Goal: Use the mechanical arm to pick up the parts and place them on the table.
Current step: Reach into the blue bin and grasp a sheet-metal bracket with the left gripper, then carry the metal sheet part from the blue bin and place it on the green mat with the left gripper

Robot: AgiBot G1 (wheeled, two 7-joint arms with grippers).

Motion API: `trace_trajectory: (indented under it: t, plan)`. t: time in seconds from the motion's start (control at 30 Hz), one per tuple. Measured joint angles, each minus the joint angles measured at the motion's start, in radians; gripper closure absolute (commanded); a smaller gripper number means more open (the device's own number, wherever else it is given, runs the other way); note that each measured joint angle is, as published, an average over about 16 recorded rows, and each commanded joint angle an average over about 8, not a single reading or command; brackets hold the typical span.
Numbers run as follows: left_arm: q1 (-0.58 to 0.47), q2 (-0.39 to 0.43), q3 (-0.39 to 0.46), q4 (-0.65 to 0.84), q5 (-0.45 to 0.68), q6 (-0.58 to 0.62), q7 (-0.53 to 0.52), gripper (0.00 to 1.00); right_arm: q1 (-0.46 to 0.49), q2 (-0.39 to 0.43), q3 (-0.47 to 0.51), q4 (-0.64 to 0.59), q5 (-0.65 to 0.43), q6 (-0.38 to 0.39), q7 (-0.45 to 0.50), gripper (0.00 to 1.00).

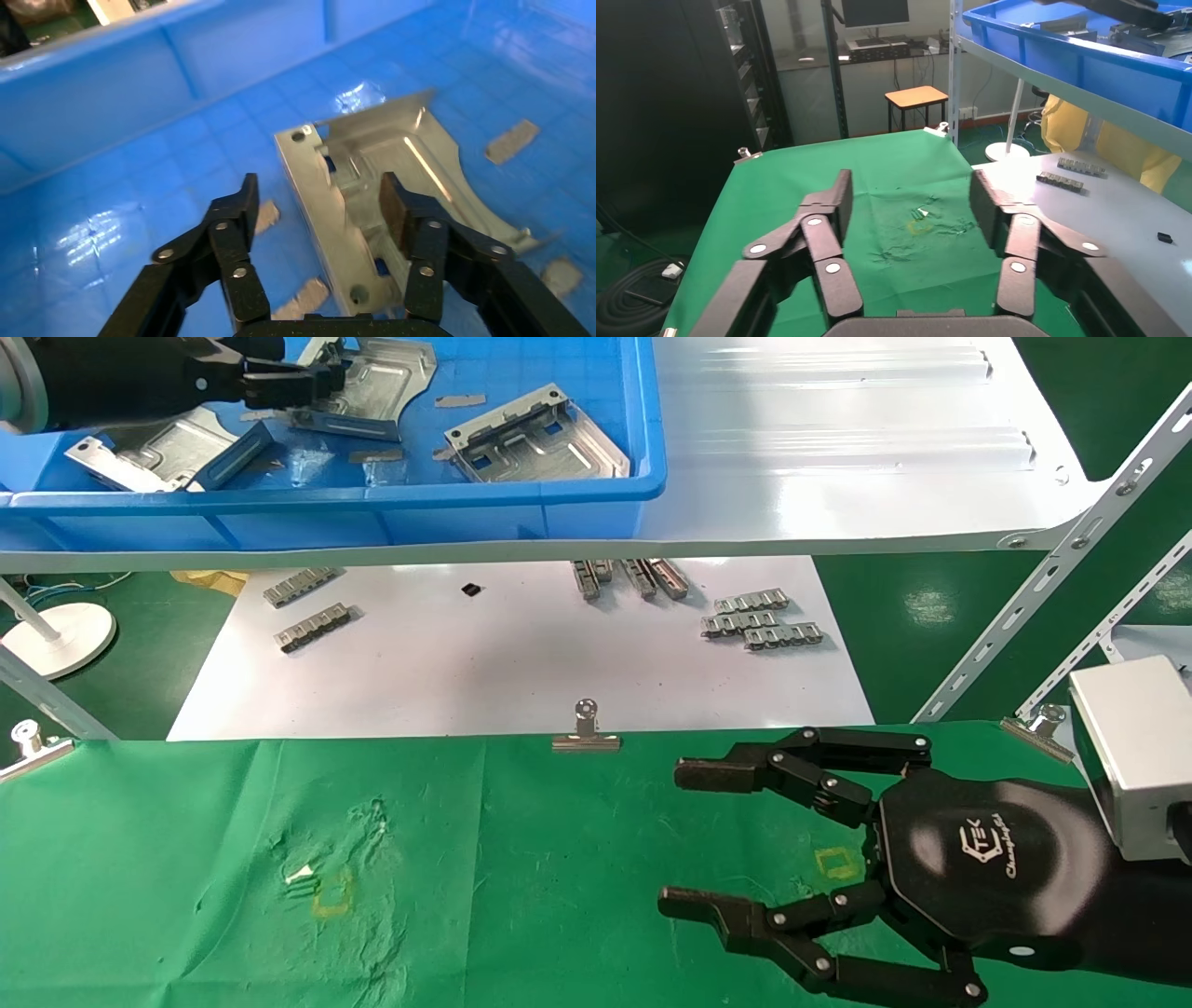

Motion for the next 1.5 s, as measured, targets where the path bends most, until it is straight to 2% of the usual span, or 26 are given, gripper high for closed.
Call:
trace_trajectory:
  t: [0.4,0.67,0.87,1.13,1.33,1.5]
  plan:
    - [-0.005,-0.004,-0.001,0.013,-0.001,-0.002,-0.004,1.0,0.0,0.0,0.0,0.0,0.0,0.0,0.0,0.0]
    - [-0.006,-0.032,-0.029,-0.012,-0.043,0.064,0.032,1.0,0.0,0.0,0.0,0.0,0.0,0.0,0.0,0.0]
    - [-0.001,-0.065,-0.066,-0.047,-0.099,0.177,0.096,1.0,0.0,0.0,0.0,0.0,0.0,0.0,0.0,0.0]
    - [0.006,-0.124,-0.095,-0.097,-0.153,0.432,0.204,1.0,0.0,0.0,-0.001,0.0,0.0,0.0,0.0,0.0]
    - [0.025,-0.179,-0.08,-0.175,-0.177,0.592,0.279,1.0,0.0,0.0,-0.001,0.0,0.001,0.0,0.0,0.0]
    - [0.083,-0.254,-0.035,-0.321,-0.233,0.663,0.327,1.0,0.0,0.0,-0.001,0.0,0.001,0.0,0.0,0.0]
